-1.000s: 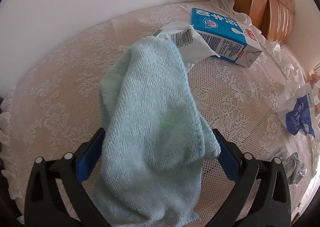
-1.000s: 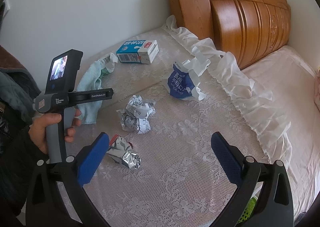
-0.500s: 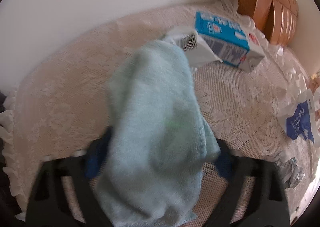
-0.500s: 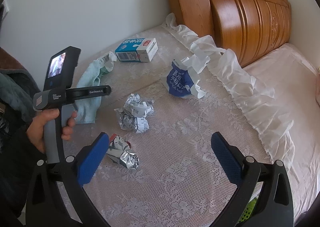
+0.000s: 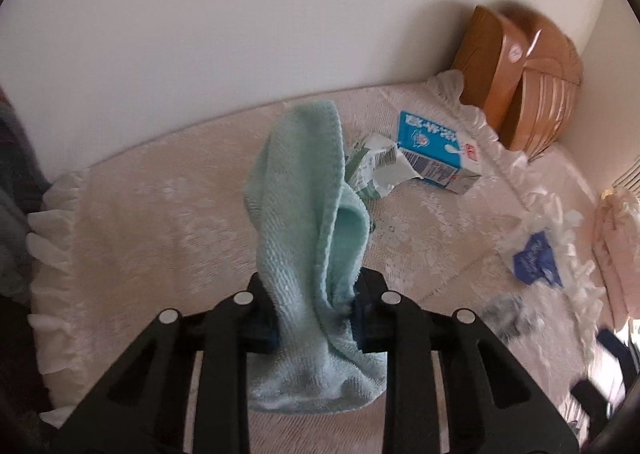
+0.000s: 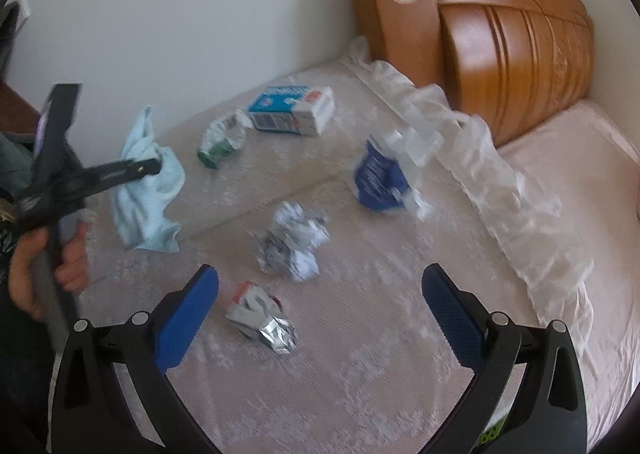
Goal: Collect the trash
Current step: 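Grasp the green-and-white snack wrapper with the right tool while the left tool holds the towel, then carry the wrapper and towel in both tools over the green basket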
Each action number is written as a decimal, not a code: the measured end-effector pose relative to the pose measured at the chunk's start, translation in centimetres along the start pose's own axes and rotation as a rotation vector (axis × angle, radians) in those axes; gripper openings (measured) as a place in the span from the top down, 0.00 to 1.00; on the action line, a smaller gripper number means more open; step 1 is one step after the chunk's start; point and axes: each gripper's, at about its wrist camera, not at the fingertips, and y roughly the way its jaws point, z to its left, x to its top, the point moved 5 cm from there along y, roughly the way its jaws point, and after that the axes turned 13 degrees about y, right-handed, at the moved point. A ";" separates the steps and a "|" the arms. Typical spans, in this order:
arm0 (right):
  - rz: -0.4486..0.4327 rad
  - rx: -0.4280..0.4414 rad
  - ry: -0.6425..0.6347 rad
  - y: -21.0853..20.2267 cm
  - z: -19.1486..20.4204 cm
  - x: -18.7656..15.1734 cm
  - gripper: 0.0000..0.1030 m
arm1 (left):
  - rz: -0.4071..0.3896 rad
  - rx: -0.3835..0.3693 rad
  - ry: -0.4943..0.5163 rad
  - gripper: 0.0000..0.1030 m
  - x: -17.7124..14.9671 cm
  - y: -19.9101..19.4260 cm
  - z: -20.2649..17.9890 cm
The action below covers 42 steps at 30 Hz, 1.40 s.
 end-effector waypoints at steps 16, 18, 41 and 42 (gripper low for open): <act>0.051 -0.044 0.222 17.5 13.1 8.8 0.02 | -0.048 0.128 -0.085 0.74 -6.1 -8.7 6.4; 0.030 -0.135 0.247 19.2 13.7 9.0 0.02 | -0.036 0.114 -0.094 0.74 -6.9 -8.7 6.9; -0.057 -0.006 0.097 14.2 14.2 7.0 0.41 | -0.041 0.064 -0.073 0.74 -7.6 -8.9 8.3; -0.063 0.016 0.085 12.8 14.2 6.8 0.41 | -0.042 0.053 -0.067 0.74 -7.6 -9.1 7.8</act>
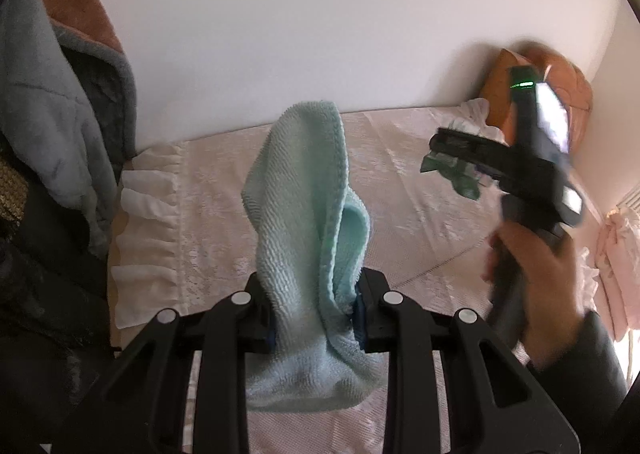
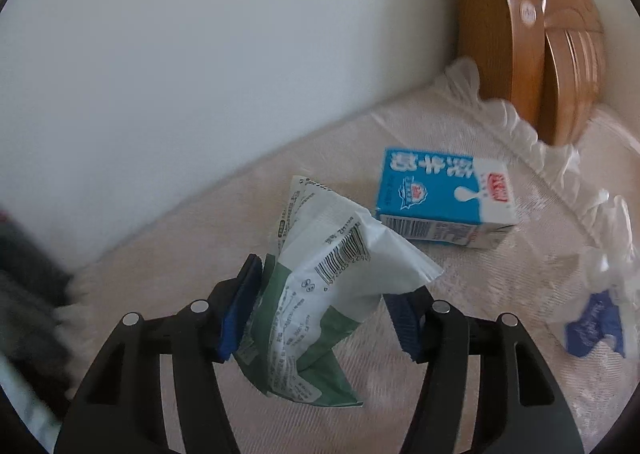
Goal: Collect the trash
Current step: 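Carry the wrapper and towel in both tools over the green basket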
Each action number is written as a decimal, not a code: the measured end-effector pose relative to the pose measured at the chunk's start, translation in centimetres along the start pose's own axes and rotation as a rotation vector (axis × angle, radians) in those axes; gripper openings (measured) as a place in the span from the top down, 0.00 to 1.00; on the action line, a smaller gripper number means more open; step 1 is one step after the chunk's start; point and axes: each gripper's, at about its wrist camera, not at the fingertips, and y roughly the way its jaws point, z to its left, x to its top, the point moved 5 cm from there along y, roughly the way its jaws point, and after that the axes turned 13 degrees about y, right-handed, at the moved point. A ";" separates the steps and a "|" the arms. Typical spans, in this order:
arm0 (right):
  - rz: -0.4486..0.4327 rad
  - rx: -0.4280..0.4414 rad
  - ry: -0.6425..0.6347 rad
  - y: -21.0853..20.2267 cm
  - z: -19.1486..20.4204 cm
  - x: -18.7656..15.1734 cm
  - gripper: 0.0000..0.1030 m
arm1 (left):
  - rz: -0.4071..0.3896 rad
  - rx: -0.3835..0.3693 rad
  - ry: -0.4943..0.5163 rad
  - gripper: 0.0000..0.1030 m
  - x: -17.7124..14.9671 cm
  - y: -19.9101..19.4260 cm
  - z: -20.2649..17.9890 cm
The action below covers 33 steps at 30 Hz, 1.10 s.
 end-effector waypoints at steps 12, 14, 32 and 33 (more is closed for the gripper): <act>-0.010 0.051 -0.054 -19.5 -10.6 -5.9 0.41 | -0.025 -0.116 0.133 0.74 0.2 -3.7 -9.3; -0.011 0.016 -0.024 -21.8 -13.8 -7.5 0.40 | -0.026 -0.148 0.168 0.74 -0.1 -4.4 -12.2; 0.041 -0.319 0.310 -26.2 -39.7 -20.7 0.38 | 0.006 -0.436 0.568 0.74 -6.0 -8.2 -35.8; 0.058 -0.331 0.332 -25.3 -41.0 -21.8 0.38 | 0.009 -0.442 0.583 0.74 -6.4 -8.2 -36.5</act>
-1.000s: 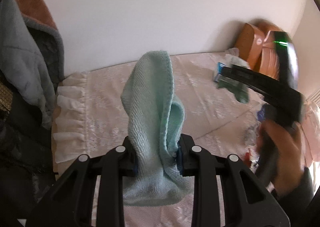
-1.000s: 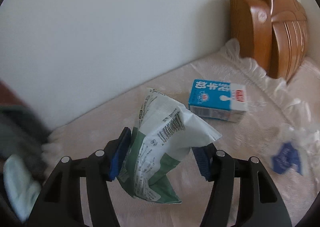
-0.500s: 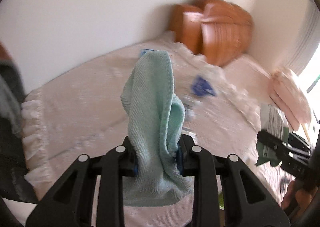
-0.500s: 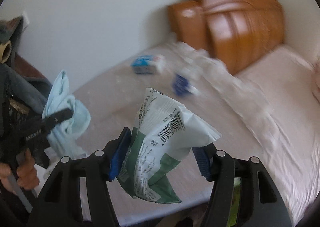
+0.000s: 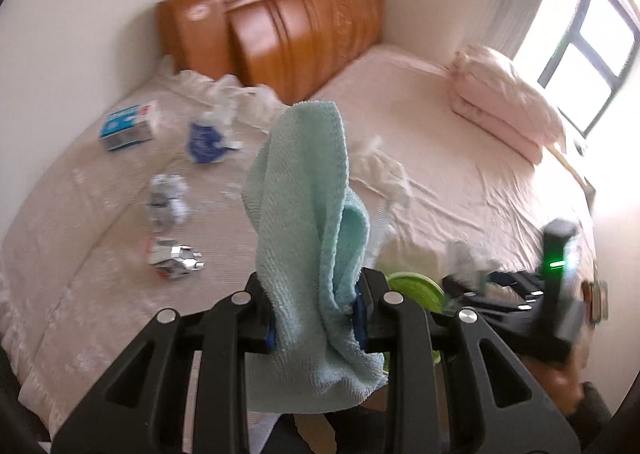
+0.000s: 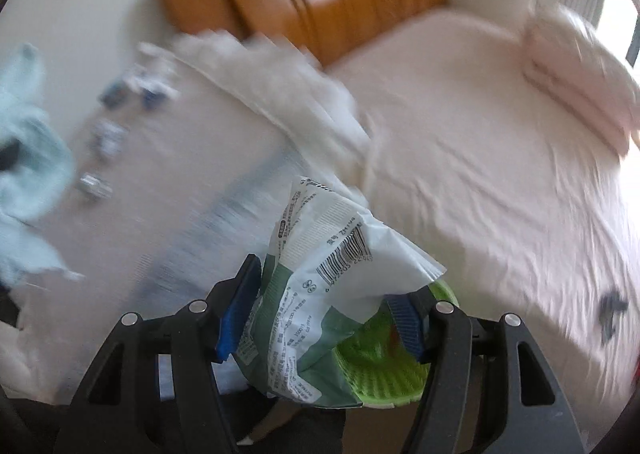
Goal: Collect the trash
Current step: 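Carry the wrapper and towel in both tools over the green basket, then open the right tool to drop the wrapper while the left tool releases the towel into the basket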
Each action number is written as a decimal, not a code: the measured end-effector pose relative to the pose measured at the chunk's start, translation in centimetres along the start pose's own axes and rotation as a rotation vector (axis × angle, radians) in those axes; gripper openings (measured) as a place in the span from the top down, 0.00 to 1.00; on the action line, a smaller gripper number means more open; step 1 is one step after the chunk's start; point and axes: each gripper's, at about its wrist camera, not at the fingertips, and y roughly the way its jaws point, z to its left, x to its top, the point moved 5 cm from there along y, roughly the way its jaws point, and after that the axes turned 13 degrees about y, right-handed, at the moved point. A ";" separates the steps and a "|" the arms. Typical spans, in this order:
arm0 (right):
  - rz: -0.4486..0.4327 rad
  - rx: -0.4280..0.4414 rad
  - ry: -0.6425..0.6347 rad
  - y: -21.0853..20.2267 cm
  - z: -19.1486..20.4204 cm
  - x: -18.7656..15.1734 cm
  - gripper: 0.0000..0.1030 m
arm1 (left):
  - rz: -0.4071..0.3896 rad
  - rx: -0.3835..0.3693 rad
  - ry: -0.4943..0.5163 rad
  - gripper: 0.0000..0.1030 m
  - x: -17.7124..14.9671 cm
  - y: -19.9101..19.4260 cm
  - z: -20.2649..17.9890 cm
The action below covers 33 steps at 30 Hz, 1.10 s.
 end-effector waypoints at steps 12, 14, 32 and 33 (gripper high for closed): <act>0.079 -0.072 0.174 3.9 -7.4 -1.9 0.02 | 0.082 -0.048 0.124 0.74 0.8 3.4 -6.5; 0.044 -0.085 0.188 2.5 -8.2 -1.3 0.02 | 0.093 -0.054 0.146 0.74 1.0 4.2 -7.6; -0.133 -0.130 0.326 -6.3 -16.4 2.2 0.02 | 0.367 -0.286 0.402 0.26 -3.9 16.4 -20.0; -0.131 -0.128 0.334 -6.3 -16.6 2.2 0.02 | 0.360 -0.296 0.395 0.19 -3.9 16.3 -20.3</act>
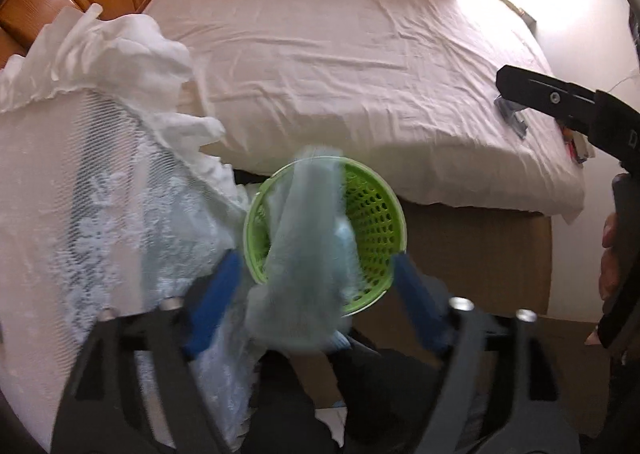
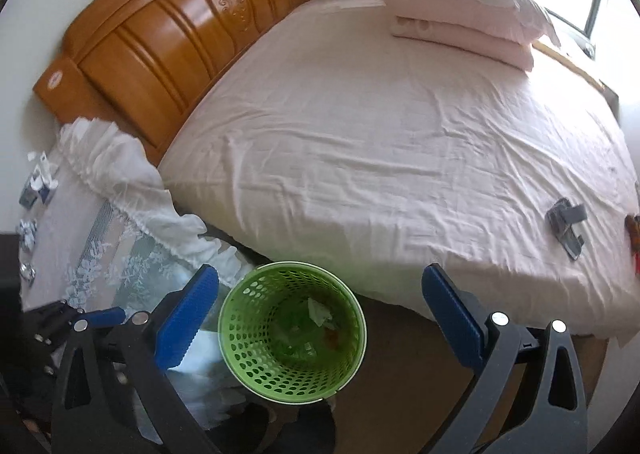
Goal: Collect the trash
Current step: 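Open the right tool to drop the wrapper while the left tool releases the towel into the basket, then move both open tools back over the trash on the bed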
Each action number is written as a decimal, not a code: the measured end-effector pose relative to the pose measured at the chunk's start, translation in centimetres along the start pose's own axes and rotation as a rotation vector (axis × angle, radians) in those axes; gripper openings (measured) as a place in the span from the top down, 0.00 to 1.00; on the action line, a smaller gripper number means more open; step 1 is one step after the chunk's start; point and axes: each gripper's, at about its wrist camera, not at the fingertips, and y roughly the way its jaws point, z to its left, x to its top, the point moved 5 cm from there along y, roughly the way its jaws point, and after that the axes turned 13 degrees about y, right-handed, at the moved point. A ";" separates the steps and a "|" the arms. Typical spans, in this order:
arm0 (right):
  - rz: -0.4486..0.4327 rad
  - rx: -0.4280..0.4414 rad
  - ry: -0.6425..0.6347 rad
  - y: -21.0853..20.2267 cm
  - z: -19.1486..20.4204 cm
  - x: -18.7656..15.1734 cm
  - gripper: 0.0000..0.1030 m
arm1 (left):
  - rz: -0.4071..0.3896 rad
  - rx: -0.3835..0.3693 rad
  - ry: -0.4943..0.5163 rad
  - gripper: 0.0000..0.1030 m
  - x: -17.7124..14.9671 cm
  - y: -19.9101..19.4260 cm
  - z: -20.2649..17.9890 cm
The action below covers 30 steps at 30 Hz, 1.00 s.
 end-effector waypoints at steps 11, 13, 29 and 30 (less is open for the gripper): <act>-0.014 0.034 -0.014 -1.0 1.1 0.1 0.02 | -0.116 0.081 -0.035 0.08 1.1 -4.0 0.4; -0.030 0.045 -0.042 -1.6 2.4 0.2 0.02 | -0.183 0.126 -0.074 0.07 0.9 -6.2 1.7; -0.165 0.357 -0.448 -9.6 25.4 -2.4 0.02 | -0.440 0.592 -0.496 0.07 -12.3 -23.4 14.8; -0.160 0.373 -0.467 -9.6 26.6 -2.9 0.02 | -0.437 0.608 -0.517 0.07 -13.4 -23.7 15.4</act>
